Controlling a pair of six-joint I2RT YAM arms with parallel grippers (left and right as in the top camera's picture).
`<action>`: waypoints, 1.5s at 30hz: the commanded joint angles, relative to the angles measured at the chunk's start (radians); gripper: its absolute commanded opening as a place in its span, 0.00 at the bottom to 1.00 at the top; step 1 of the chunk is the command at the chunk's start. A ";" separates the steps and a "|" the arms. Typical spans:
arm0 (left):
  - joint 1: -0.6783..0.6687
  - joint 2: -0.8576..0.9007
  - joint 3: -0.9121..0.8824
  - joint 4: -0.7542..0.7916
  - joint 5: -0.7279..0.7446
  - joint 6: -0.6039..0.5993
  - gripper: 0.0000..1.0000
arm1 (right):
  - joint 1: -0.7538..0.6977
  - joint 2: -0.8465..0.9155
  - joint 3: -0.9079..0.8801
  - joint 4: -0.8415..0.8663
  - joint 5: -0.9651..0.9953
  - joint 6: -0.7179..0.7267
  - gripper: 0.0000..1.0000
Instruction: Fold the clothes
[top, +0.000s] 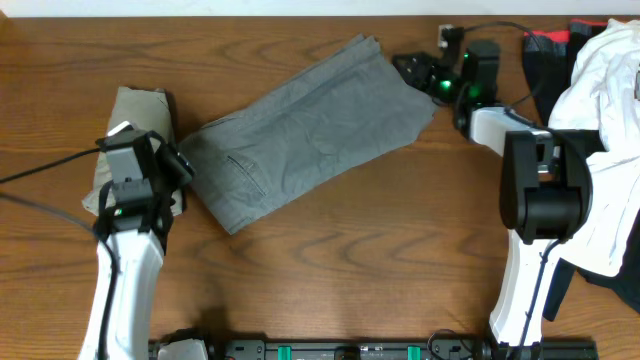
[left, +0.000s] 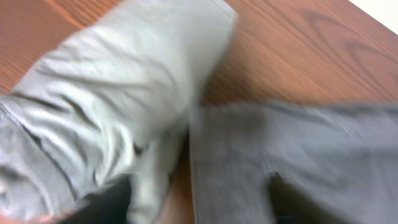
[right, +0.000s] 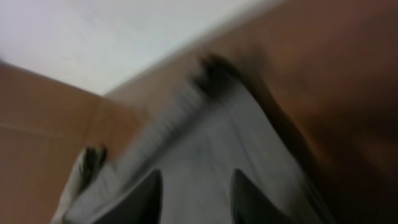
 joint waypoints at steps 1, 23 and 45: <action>0.002 -0.031 0.007 -0.090 0.148 0.017 0.34 | 0.012 -0.003 0.037 -0.148 -0.068 -0.092 0.25; -0.003 0.087 0.006 -0.287 0.406 0.054 0.16 | 0.092 -0.005 0.047 -1.233 0.940 -0.111 0.01; -0.250 0.373 0.006 0.013 0.253 0.209 0.06 | 0.138 -0.370 0.044 -1.087 0.128 -0.681 0.01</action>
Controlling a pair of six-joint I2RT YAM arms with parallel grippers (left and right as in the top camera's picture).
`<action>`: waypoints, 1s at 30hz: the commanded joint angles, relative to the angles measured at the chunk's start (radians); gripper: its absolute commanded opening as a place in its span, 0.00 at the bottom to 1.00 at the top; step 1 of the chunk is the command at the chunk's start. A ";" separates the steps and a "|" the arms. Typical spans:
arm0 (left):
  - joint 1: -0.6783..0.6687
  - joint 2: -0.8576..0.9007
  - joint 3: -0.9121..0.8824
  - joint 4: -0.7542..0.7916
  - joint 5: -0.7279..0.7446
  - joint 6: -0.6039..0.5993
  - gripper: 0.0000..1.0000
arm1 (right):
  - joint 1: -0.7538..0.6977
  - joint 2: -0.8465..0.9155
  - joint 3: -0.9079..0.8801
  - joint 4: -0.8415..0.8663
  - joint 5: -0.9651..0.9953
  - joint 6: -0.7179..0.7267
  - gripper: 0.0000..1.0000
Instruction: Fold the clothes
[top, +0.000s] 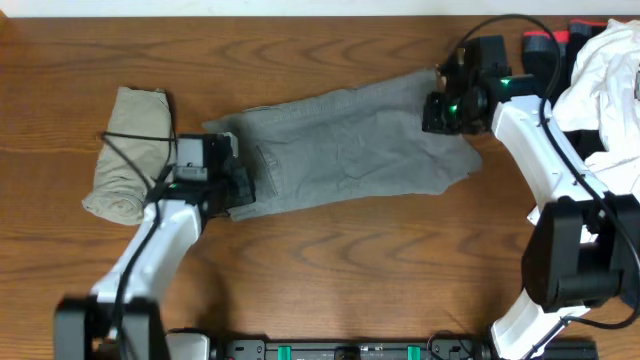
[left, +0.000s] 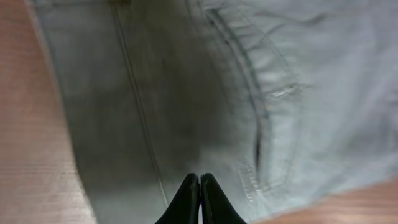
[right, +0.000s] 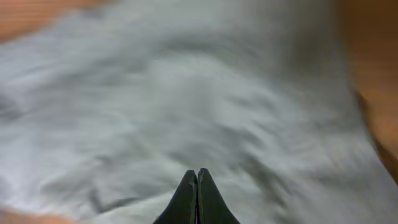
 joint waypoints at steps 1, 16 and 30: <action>-0.005 0.103 0.005 0.032 -0.057 0.047 0.06 | 0.053 0.048 -0.001 0.030 -0.294 -0.211 0.02; -0.005 0.237 0.005 0.006 -0.085 0.047 0.06 | 0.091 0.334 -0.001 0.247 0.136 -0.025 0.01; -0.005 0.237 0.005 -0.004 -0.109 0.047 0.06 | -0.154 0.283 0.000 0.288 -0.393 -0.185 0.01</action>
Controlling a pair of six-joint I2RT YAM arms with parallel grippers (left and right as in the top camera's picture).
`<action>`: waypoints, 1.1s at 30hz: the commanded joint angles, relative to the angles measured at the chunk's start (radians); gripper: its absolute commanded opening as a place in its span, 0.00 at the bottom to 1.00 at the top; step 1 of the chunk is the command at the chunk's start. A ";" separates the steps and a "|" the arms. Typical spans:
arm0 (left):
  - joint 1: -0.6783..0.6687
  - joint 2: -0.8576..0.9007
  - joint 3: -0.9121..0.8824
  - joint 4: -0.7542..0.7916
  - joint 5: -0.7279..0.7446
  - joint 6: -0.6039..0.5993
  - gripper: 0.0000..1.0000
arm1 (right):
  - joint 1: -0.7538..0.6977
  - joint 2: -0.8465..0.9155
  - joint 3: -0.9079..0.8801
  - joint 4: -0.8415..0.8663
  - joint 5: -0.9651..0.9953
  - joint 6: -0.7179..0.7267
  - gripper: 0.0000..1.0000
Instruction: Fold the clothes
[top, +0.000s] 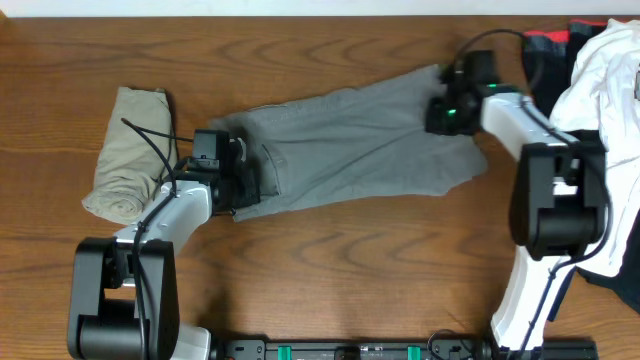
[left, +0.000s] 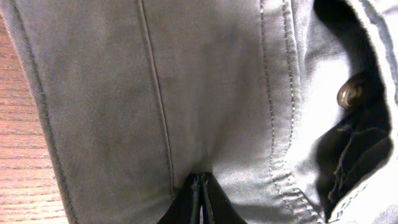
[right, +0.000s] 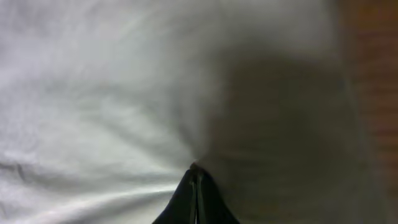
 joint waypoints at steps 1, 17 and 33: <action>0.005 0.050 -0.029 -0.029 -0.073 0.020 0.06 | -0.047 -0.005 -0.014 0.079 -0.516 -0.160 0.01; 0.005 0.050 -0.029 -0.026 -0.073 0.020 0.06 | 0.100 0.097 -0.014 0.455 -0.111 0.168 0.01; 0.005 0.050 -0.028 -0.037 -0.073 0.025 0.24 | -0.024 0.099 -0.014 0.939 -0.411 0.329 0.01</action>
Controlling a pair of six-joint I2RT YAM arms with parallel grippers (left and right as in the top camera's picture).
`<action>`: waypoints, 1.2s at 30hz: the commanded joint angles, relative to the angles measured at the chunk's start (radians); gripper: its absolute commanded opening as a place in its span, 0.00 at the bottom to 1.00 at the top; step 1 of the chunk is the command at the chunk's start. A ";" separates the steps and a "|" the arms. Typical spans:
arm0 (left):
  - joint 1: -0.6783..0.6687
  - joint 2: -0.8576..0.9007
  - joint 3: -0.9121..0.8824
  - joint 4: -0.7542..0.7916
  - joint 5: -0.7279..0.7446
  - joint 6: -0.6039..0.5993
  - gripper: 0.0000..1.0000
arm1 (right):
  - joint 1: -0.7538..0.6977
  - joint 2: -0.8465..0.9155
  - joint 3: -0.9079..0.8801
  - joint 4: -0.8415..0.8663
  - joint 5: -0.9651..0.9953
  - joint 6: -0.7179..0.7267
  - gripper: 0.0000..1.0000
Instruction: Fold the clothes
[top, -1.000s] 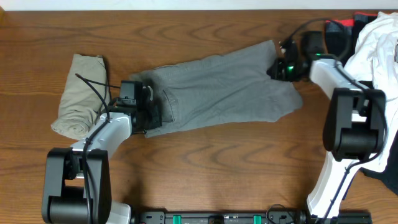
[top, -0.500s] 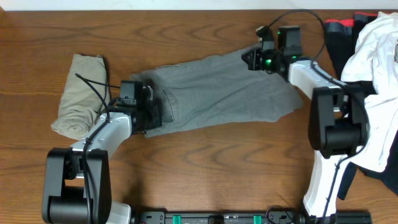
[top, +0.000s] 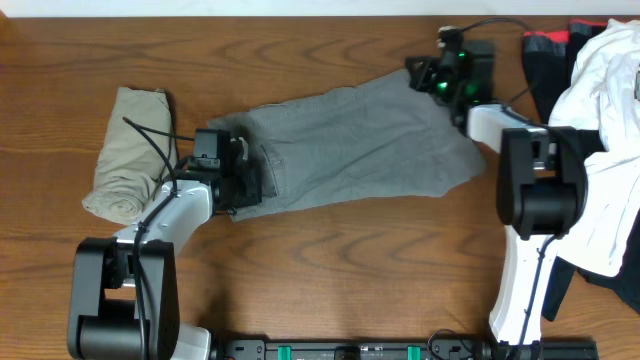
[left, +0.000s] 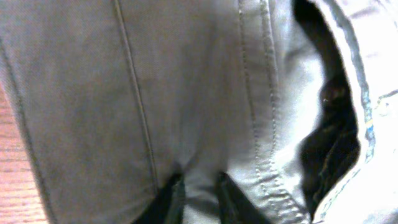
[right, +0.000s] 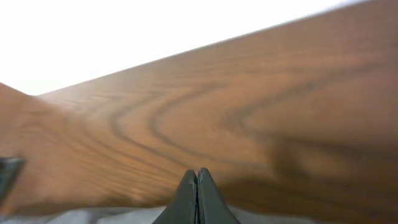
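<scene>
Grey trousers (top: 350, 150) lie spread across the wooden table (top: 330, 290), waistband to the left and leg ends to the right. My left gripper (top: 250, 182) sits on the waistband. In the left wrist view the left gripper (left: 199, 194) has its fingers slightly apart, with the grey cloth (left: 124, 93) lying between them and an open fly to the right. My right gripper (top: 418, 72) is at the upper corner of the leg end. The right wrist view shows the right gripper (right: 198, 177) shut, tips against bare wood, and a strip of grey cloth (right: 112, 219) below.
A folded beige garment (top: 128, 150) lies at the far left, close behind the left arm. A pile of white clothing (top: 600, 120) and a dark garment with a red edge (top: 545, 50) fill the right side. The table's back edge runs just behind the right gripper.
My left gripper's fingers, shut together on the waistband before, now stand apart. My right gripper has moved from the leg cloth up to its far corner and now faces bare wood.
The trousers lay slanted, with my left gripper near the beige garment and my right one open at the leg end. Then both grippers were shut on the cloth and the trousers lay flatter, nearer level. They lie the same now, with the left fingers parted and the right gripper raised.
</scene>
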 joint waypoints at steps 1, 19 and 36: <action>0.010 0.049 -0.034 -0.032 -0.084 0.018 0.25 | -0.065 -0.077 0.002 0.058 -0.290 0.021 0.01; -0.010 -0.153 0.120 0.036 0.183 -0.608 0.24 | 0.057 -0.196 0.002 -0.682 -0.393 0.026 0.01; -0.172 0.238 0.093 0.439 0.224 -1.043 0.06 | 0.240 -0.183 0.001 -0.796 -0.112 0.055 0.01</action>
